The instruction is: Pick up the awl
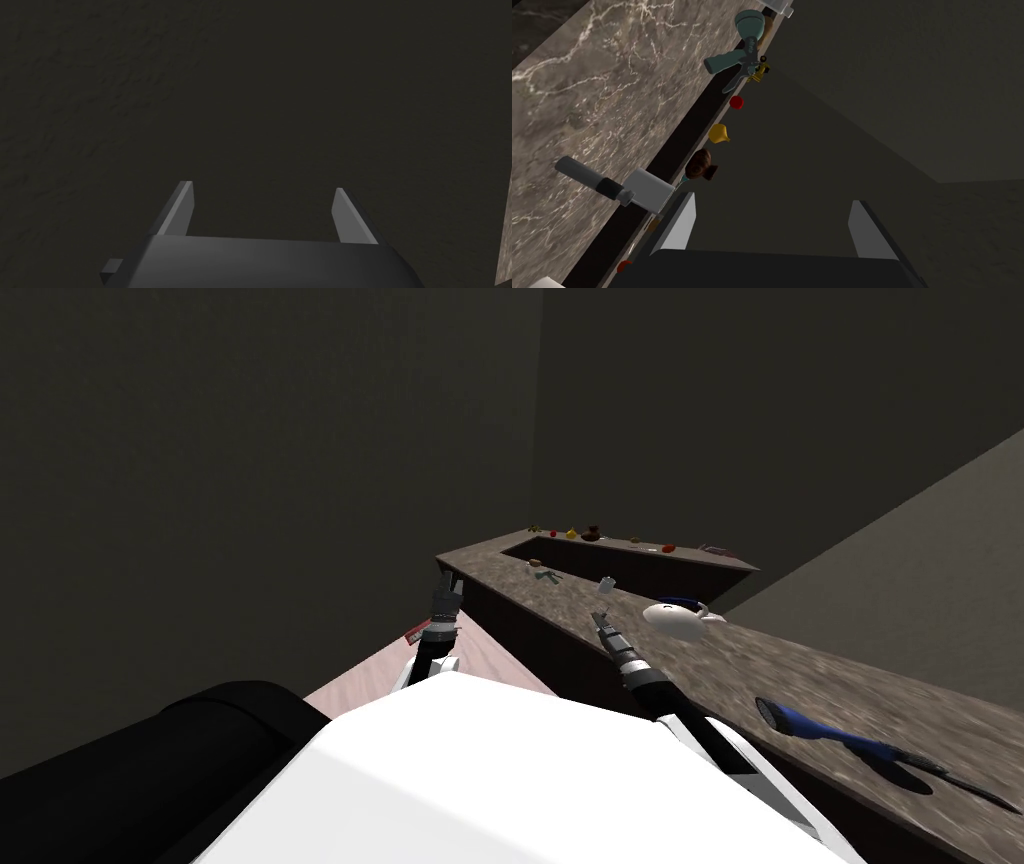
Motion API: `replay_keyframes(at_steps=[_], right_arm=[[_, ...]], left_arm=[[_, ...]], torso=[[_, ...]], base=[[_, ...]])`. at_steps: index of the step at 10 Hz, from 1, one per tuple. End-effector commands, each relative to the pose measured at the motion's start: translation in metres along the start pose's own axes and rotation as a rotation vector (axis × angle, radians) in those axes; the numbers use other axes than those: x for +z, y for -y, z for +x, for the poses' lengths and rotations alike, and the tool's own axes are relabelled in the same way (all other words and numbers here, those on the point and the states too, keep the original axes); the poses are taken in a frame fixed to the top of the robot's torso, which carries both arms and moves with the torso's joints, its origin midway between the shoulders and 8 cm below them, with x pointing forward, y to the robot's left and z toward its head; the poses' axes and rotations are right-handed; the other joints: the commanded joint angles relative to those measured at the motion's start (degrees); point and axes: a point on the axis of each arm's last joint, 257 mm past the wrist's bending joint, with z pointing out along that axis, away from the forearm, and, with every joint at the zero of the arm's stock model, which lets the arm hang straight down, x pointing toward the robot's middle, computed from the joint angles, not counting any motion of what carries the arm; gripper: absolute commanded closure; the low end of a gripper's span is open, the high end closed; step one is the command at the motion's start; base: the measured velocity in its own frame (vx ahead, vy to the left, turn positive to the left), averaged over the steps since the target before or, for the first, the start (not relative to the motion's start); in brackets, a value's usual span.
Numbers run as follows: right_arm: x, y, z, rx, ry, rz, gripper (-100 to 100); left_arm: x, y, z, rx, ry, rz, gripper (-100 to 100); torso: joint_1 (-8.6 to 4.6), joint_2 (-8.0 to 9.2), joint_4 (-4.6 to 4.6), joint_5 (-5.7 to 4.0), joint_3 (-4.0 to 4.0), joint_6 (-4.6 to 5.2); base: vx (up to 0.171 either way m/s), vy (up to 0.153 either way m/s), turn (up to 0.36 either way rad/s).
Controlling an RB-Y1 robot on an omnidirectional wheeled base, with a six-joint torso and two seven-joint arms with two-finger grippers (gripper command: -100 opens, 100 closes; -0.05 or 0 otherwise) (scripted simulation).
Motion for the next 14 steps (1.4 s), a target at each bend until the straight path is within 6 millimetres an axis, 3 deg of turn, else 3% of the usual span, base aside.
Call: replay_keyframes(at_steps=[1, 4, 5, 7, 14], right_arm=[[-0.002, 0.018, 0.007, -0.030, -0.041, 0.058, -100], [-0.008, 0.047, 0.015, -0.089, -0.110, 0.147, -100], [-0.008, 0.048, 0.015, -0.089, -0.111, 0.153, -100], [-0.015, 0.072, 0.019, -0.143, -0.170, 0.233, -100], [-0.033, 0.120, 0.010, -0.294, -0.285, 0.408, -100]], left_arm=[[0.000, 0.000, 0.000, 0.000, 0.000, 0.000, 0], [0.000, 0.000, 0.000, 0.000, 0.000, 0.000, 0], [0.000, 0.000, 0.000, 0.000, 0.000, 0.000, 0], [0.000, 0.000, 0.000, 0.000, 0.000, 0.000, 0], [0.000, 0.000, 0.000, 0.000, 0.000, 0.000, 0]], torso=[[0.00, 0.00, 0.00, 0.00, 0.00, 0.00], [-0.03, 0.02, 0.00, -0.01, 0.01, 0.00], [-0.03, 0.01, 0.00, 0.00, 0.01, -0.02], [-0.02, -0.10, -0.02, 0.00, -0.06, -0.02], [0.00, -0.22, -0.05, 0.00, -0.13, 0.02]], base=[[-0.048, -0.033, 0.160], [-0.062, -0.037, 0.179], [-0.033, -0.031, 0.082], [-0.029, -0.039, 0.207], [-0.015, -0.032, 0.128]])
